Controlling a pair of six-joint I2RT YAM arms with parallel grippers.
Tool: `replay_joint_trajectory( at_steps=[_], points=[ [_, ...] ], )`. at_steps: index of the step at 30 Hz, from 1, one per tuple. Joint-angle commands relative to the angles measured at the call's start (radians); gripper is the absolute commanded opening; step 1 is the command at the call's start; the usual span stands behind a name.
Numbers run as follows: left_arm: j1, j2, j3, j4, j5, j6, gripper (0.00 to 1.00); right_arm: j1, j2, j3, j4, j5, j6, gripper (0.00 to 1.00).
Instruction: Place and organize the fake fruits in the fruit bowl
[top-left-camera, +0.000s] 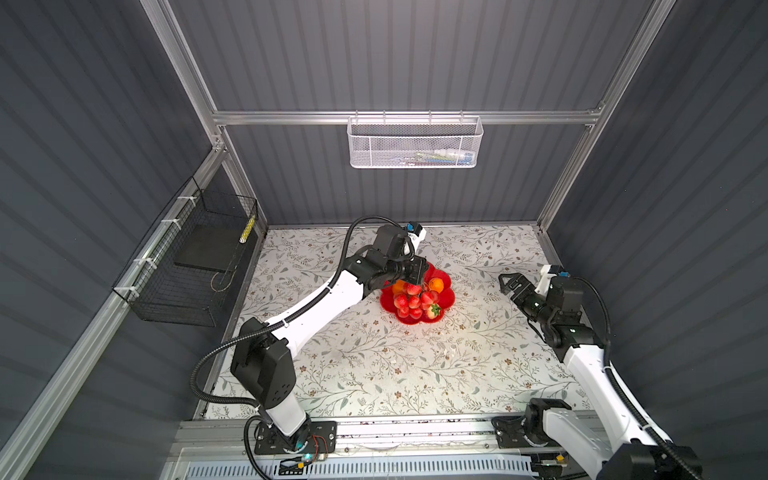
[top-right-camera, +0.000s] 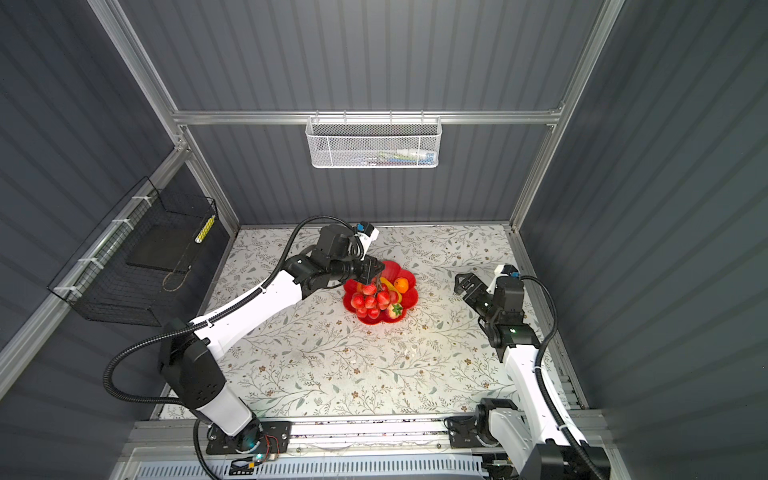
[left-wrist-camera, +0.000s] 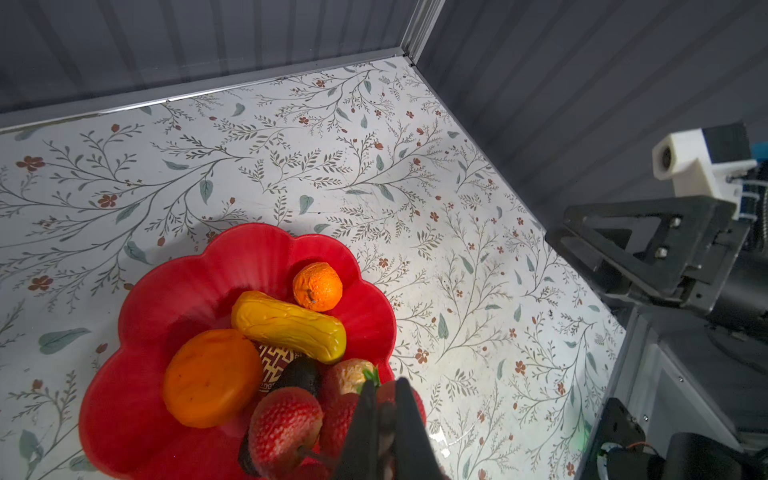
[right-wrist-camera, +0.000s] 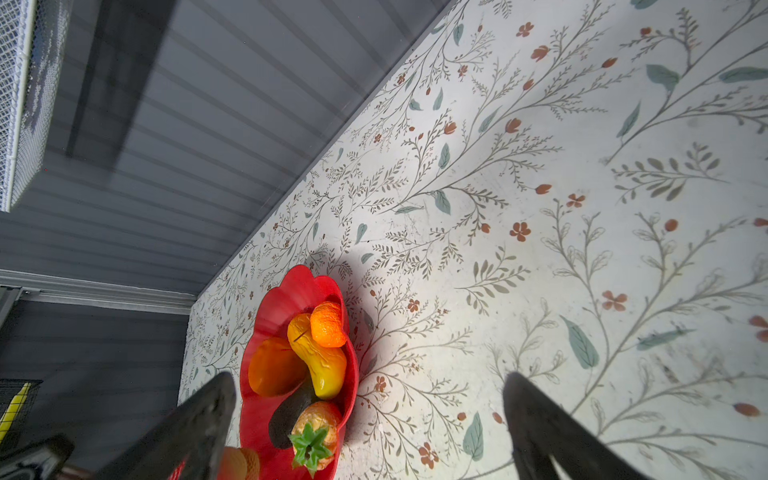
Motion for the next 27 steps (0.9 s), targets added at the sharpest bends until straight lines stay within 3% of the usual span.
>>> replay_joint_trajectory(
  at_steps=[1, 10, 11, 13, 16, 21, 27],
  points=[
    [0.021, 0.047, 0.020, 0.072, 0.120, -0.029, 0.00, -0.008, 0.012, -0.001, -0.005, -0.019, -0.018, 0.99],
    [0.062, 0.221, 0.093, 0.063, 0.122, -0.011, 0.00, -0.017, 0.029, 0.002, 0.003, -0.026, -0.019, 0.99],
    [0.062, 0.238, 0.107, 0.059, 0.115, -0.002, 0.04, -0.018, 0.031, 0.004, 0.003, -0.026, -0.021, 0.99],
    [0.065, 0.275, 0.136, 0.055, 0.095, 0.005, 0.18, -0.020, 0.038, 0.004, 0.006, -0.026, -0.024, 0.99],
    [0.068, 0.308, 0.168, 0.057, 0.024, 0.011, 0.57, -0.025, 0.053, 0.010, 0.011, -0.029, -0.024, 0.99],
    [0.071, 0.322, 0.200, 0.080, -0.046, 0.021, 0.96, -0.028, 0.084, 0.038, 0.006, -0.030, -0.036, 0.99],
    [0.071, 0.191, 0.096, 0.205, -0.212, 0.055, 1.00, -0.030, 0.119, 0.068, 0.001, -0.014, -0.065, 0.99]
  ],
)
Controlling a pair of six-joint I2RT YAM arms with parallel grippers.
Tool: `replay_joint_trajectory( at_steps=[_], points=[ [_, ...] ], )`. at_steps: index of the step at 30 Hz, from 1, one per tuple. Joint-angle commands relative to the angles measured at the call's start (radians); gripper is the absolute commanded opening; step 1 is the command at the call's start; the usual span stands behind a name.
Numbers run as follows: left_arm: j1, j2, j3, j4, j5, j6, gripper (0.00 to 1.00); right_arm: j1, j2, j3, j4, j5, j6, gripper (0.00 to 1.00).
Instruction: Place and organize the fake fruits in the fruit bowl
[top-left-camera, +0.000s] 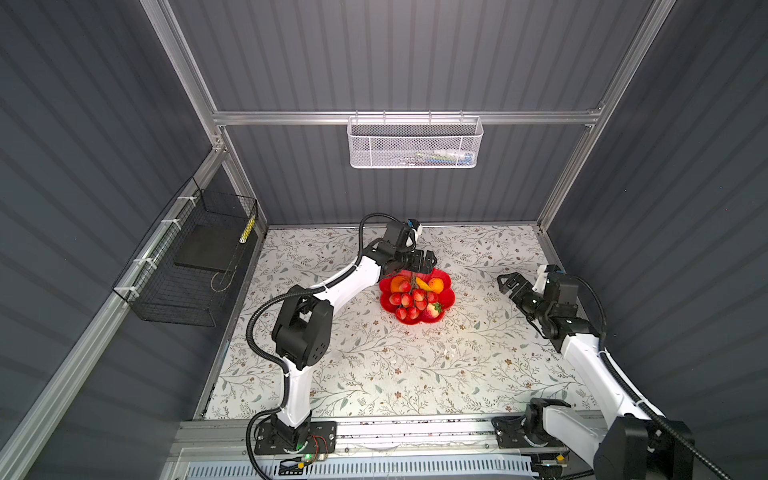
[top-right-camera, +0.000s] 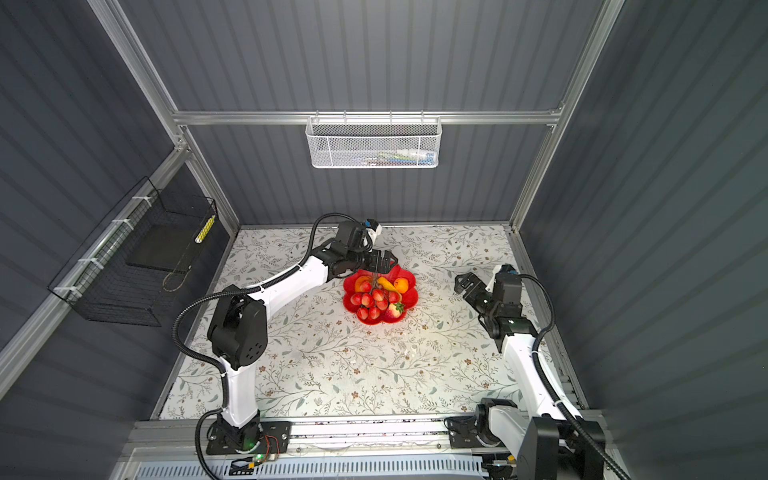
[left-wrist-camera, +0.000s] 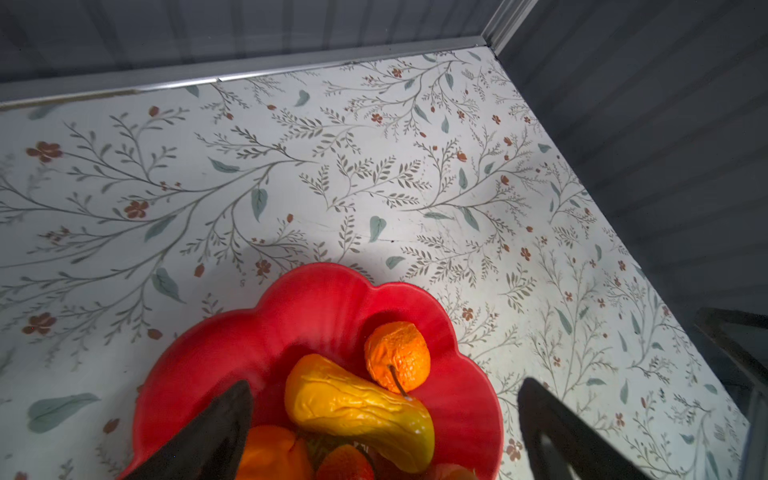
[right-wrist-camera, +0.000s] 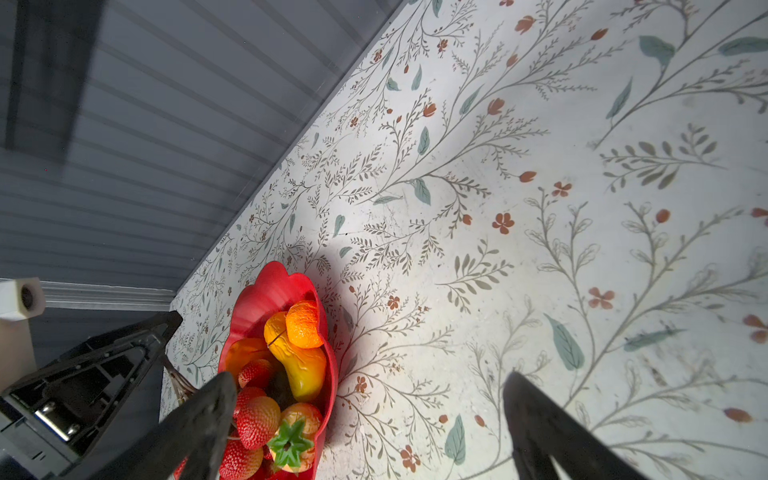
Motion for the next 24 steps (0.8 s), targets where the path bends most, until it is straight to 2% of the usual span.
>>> replay_joint_trajectory(
  at_steps=[1, 4, 8, 10, 12, 14, 17, 20, 22, 24],
  points=[
    [0.006, -0.155, -0.086, 0.131, -0.146, 0.046, 1.00, -0.006, 0.016, 0.039, -0.005, 0.013, -0.045, 0.99],
    [0.006, -0.323, -0.262, 0.287, -0.275, 0.098, 1.00, -0.006, 0.050, 0.061, -0.016, 0.026, -0.095, 0.99],
    [0.007, -0.538, -0.484, 0.412, -0.508, 0.207, 1.00, 0.006, 0.089, 0.059, 0.009, 0.056, -0.160, 0.99],
    [0.007, -0.638, -0.619, 0.454, -0.627, 0.275, 1.00, 0.050, 0.081, 0.039, 0.027, 0.149, -0.226, 0.99],
    [0.009, -0.714, -0.769, 0.516, -0.745, 0.338, 1.00, 0.106, 0.068, 0.004, 0.057, 0.292, -0.295, 0.99],
    [0.024, -0.767, -0.917, 0.578, -0.834, 0.373, 1.00, 0.145, 0.007, -0.077, 0.155, 0.378, -0.343, 0.99],
    [0.089, -0.803, -1.066, 0.583, -0.860, 0.342, 1.00, 0.163, -0.068, -0.216, 0.350, 0.470, -0.391, 0.99],
    [0.151, -0.809, -1.171, 0.630, -0.851, 0.327, 1.00, 0.177, -0.094, -0.232, 0.370, 0.568, -0.496, 0.99],
    [0.196, -0.806, -1.242, 0.733, -0.852, 0.317, 1.00, 0.177, -0.085, -0.257, 0.427, 0.630, -0.537, 0.99],
    [0.258, -0.773, -1.298, 0.867, -0.778, 0.321, 1.00, 0.176, -0.057, -0.291, 0.498, 0.659, -0.565, 0.99]
  ],
)
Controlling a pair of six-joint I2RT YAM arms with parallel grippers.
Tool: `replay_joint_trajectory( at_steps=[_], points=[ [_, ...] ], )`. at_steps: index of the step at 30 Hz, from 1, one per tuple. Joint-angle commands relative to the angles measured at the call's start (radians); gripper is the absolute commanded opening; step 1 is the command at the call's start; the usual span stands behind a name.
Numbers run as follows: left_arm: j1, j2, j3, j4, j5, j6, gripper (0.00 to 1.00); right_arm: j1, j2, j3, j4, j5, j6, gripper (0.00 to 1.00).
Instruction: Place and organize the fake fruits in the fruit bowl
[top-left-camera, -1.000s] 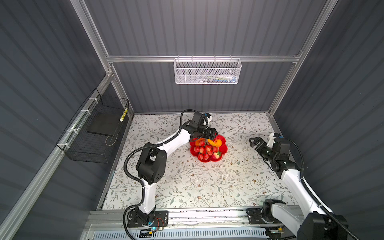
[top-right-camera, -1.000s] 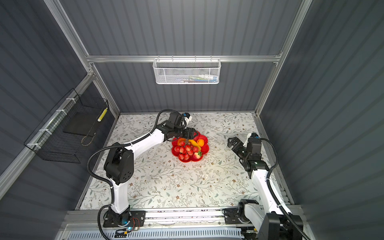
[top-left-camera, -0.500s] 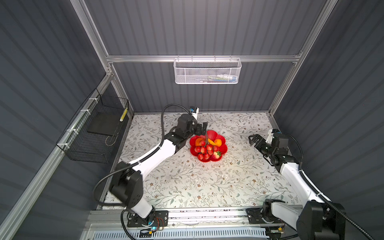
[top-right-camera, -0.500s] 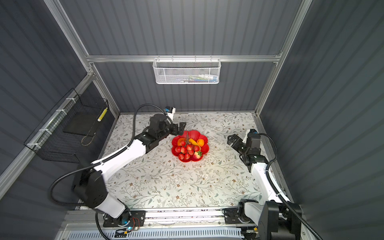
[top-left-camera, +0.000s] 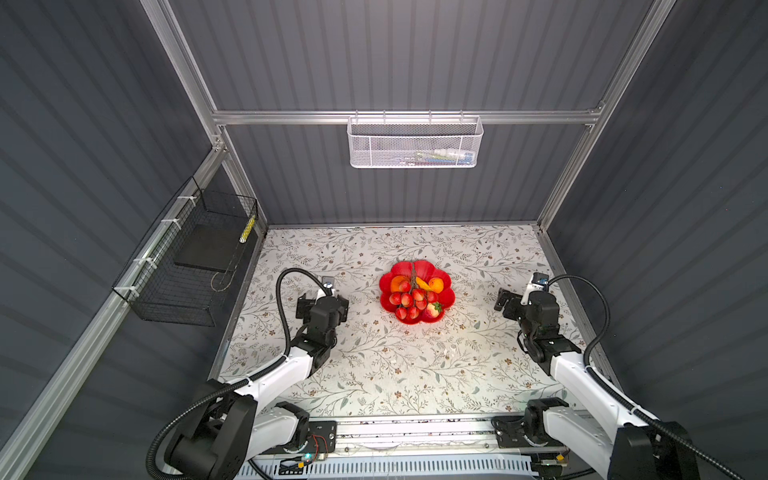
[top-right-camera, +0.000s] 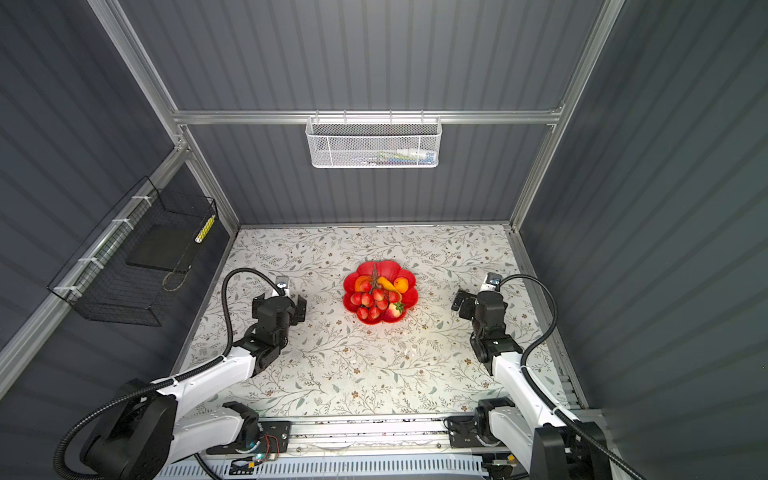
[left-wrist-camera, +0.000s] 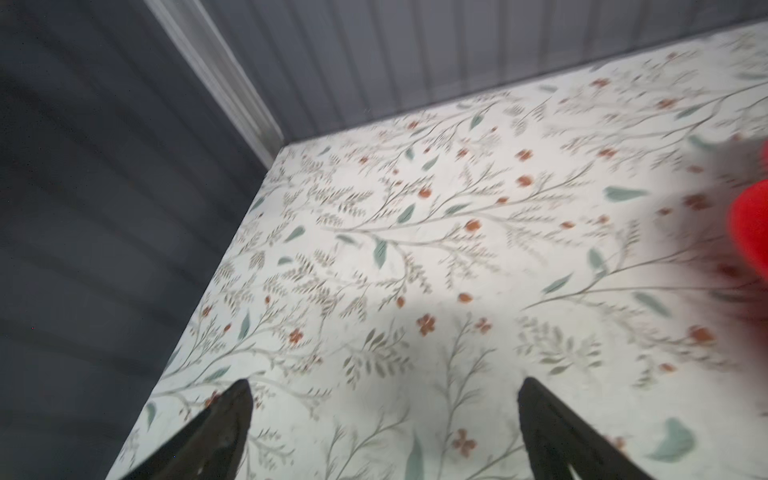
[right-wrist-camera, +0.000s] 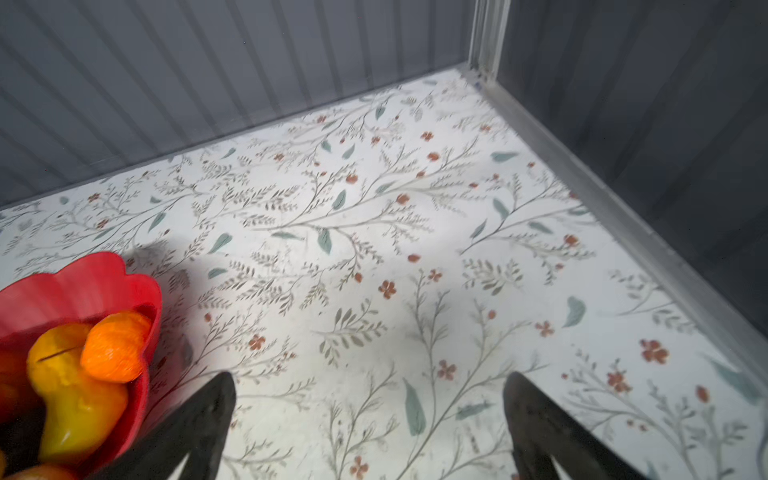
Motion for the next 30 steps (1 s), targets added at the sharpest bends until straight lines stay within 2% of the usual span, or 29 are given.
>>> replay_joint_trajectory(
  at_steps=[1, 4, 6, 10, 11, 12, 13, 14, 15, 16, 18, 19, 20, 23, 30],
  points=[
    [0.088, 0.057, -0.058, 0.303, 0.057, 0.011, 1.00, 0.002, 0.042, -0.054, 0.208, 0.129, -0.119, 0.99],
    [0.168, 0.222, -0.041, 0.404, 0.131, -0.001, 1.00, -0.004, 0.153, -0.135, 0.462, 0.065, -0.166, 0.99],
    [0.191, 0.306, -0.020, 0.470, 0.148, -0.003, 1.00, -0.016, 0.219, -0.161, 0.616, 0.036, -0.180, 0.99],
    [0.278, 0.426, -0.001, 0.580, 0.216, -0.055, 1.00, -0.086, 0.308, -0.148, 0.690, -0.091, -0.198, 0.99],
    [0.301, 0.471, -0.002, 0.605, 0.232, -0.081, 1.00, -0.100, 0.356, -0.160, 0.762, -0.108, -0.189, 0.99],
    [0.320, 0.532, -0.008, 0.711, 0.242, -0.078, 1.00, -0.111, 0.422, -0.170, 0.847, -0.124, -0.181, 0.99],
    [0.326, 0.531, 0.000, 0.678, 0.260, -0.084, 1.00, -0.114, 0.492, -0.169, 0.922, -0.138, -0.191, 0.99],
    [0.327, 0.489, 0.031, 0.539, 0.257, -0.112, 1.00, -0.113, 0.514, -0.156, 0.941, -0.146, -0.199, 0.99],
    [0.327, 0.501, 0.039, 0.558, 0.242, -0.112, 1.00, -0.114, 0.450, -0.122, 0.761, -0.151, -0.188, 0.99],
    [0.327, 0.523, 0.045, 0.584, 0.247, -0.092, 1.00, -0.114, 0.435, -0.094, 0.700, -0.141, -0.182, 0.99],
    [0.326, 0.513, 0.074, 0.496, 0.243, -0.103, 1.00, -0.104, 0.493, -0.101, 0.810, -0.042, -0.173, 0.99],
    [0.326, 0.514, 0.071, 0.506, 0.248, -0.104, 1.00, -0.098, 0.471, -0.094, 0.747, -0.014, -0.158, 0.99],
    [0.326, 0.526, 0.066, 0.544, 0.243, -0.094, 1.00, -0.099, 0.454, -0.078, 0.697, -0.013, -0.150, 0.99],
    [0.326, 0.518, 0.068, 0.519, 0.246, -0.100, 1.00, -0.095, 0.487, -0.107, 0.811, -0.026, -0.174, 0.99],
    [0.320, 0.524, 0.069, 0.530, 0.239, -0.092, 1.00, -0.119, 0.473, -0.076, 0.728, -0.089, -0.160, 0.99]
  ],
)
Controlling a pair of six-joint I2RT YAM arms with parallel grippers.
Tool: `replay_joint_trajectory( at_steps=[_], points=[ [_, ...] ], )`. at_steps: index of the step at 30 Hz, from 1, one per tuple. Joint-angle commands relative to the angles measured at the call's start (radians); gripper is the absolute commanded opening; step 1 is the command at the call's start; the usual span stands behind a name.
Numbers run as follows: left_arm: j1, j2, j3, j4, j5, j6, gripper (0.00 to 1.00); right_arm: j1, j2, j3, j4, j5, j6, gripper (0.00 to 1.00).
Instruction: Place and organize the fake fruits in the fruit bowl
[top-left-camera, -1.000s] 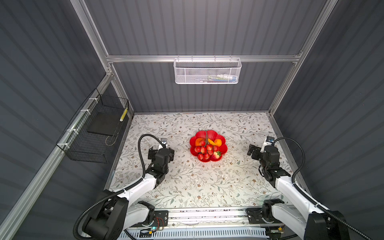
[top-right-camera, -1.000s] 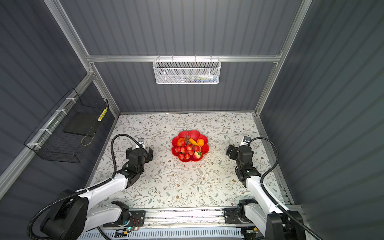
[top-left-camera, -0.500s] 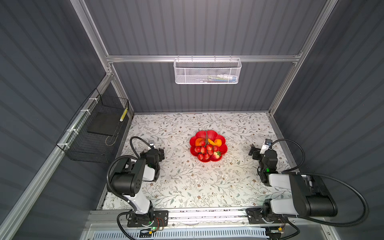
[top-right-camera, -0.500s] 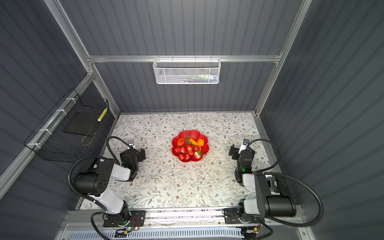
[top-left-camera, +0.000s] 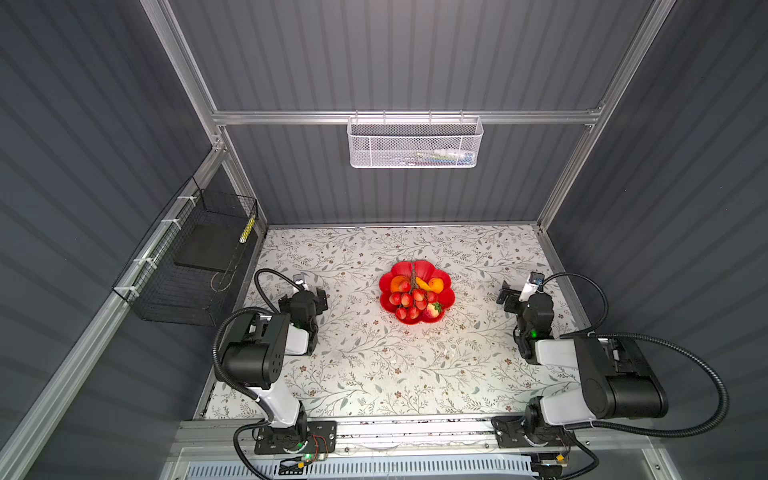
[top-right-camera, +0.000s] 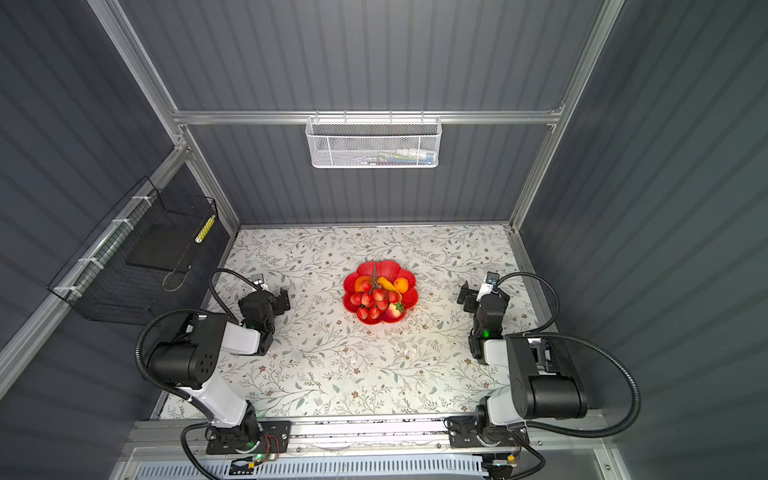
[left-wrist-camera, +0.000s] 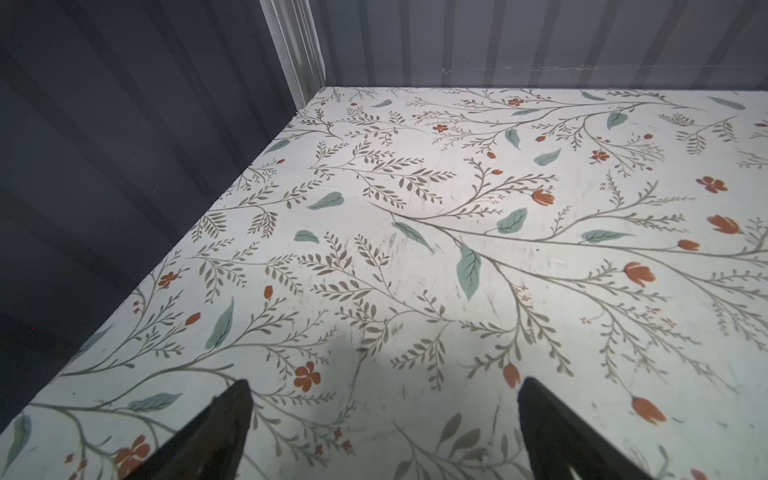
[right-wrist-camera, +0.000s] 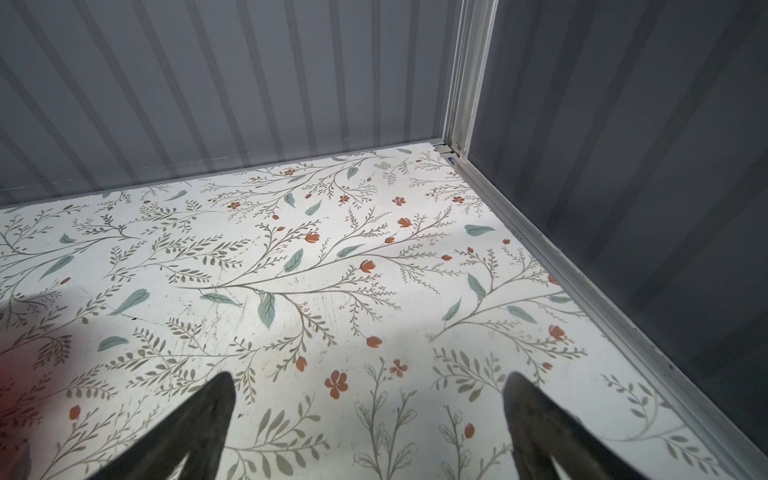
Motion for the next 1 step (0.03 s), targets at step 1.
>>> replay_joint_trajectory(
  at_steps=[1],
  points=[
    [-0.006, 0.010, 0.010, 0.016, 0.001, -0.009, 1.00, -0.007, 0.000, 0.008, 0.012, -0.023, 0.000, 0.99]
  ],
)
